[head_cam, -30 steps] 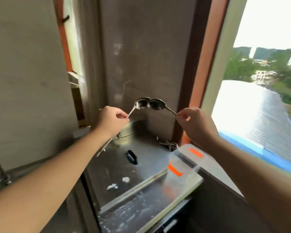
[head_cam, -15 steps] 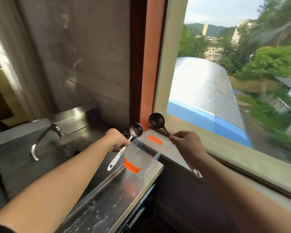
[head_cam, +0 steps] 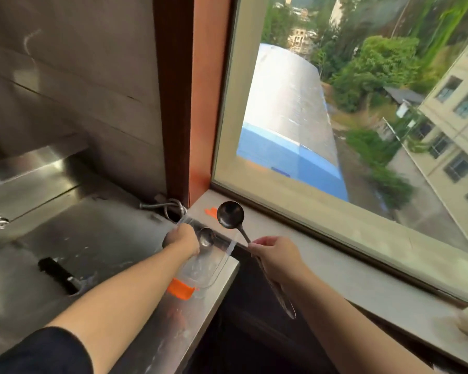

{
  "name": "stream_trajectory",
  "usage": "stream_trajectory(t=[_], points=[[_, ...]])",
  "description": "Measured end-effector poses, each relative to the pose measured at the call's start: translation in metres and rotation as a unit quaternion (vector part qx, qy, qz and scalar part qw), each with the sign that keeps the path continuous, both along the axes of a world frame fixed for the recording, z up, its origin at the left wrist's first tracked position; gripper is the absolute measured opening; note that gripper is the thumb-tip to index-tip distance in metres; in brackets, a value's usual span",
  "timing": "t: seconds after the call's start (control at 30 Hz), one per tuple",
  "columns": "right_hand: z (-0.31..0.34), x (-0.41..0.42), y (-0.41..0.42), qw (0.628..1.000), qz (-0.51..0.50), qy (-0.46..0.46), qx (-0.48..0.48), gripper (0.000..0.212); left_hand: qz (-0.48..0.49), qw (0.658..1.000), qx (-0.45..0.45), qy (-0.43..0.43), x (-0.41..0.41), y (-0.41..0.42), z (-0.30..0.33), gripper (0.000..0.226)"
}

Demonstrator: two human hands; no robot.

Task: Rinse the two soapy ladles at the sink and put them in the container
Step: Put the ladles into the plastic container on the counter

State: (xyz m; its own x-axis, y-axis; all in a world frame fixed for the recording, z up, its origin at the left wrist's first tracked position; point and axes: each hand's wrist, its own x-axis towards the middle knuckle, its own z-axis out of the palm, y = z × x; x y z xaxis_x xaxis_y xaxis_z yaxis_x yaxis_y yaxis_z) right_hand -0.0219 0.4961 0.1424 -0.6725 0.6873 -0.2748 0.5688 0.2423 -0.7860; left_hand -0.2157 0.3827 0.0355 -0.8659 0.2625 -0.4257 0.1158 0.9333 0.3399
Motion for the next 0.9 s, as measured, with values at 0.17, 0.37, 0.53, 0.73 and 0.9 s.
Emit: stream_trajectory(t=[0.17, 0.37, 0.53, 0.73, 0.9], points=[[-0.009, 0.001, 0.005, 0.999, 0.000, -0.024, -0.034, 0.013, -0.003, 0.995, -0.036, 0.093, 0.004, 0.005, -0.019, 0.029], [-0.015, 0.000, 0.017, 0.994, 0.022, -0.027, -0.099, 0.015, -0.047, 0.986, -0.057, 0.152, 0.008, 0.002, -0.018, 0.029], [-0.020, -0.006, 0.024, 0.982, 0.044, -0.008, -0.182, 0.013, -0.065, 0.981, -0.055, 0.172, 0.020, -0.006, -0.006, 0.025], [-0.020, -0.021, 0.021, 0.953, 0.046, 0.010, -0.298, 0.018, 0.018, 0.974, 0.188, 0.127, 0.053, -0.036, 0.037, 0.015], [-0.018, -0.040, 0.010, 0.927, 0.050, 0.018, -0.372, 0.014, 0.135, 0.880, 0.420, -0.176, 0.112, -0.078, 0.073, 0.024]])
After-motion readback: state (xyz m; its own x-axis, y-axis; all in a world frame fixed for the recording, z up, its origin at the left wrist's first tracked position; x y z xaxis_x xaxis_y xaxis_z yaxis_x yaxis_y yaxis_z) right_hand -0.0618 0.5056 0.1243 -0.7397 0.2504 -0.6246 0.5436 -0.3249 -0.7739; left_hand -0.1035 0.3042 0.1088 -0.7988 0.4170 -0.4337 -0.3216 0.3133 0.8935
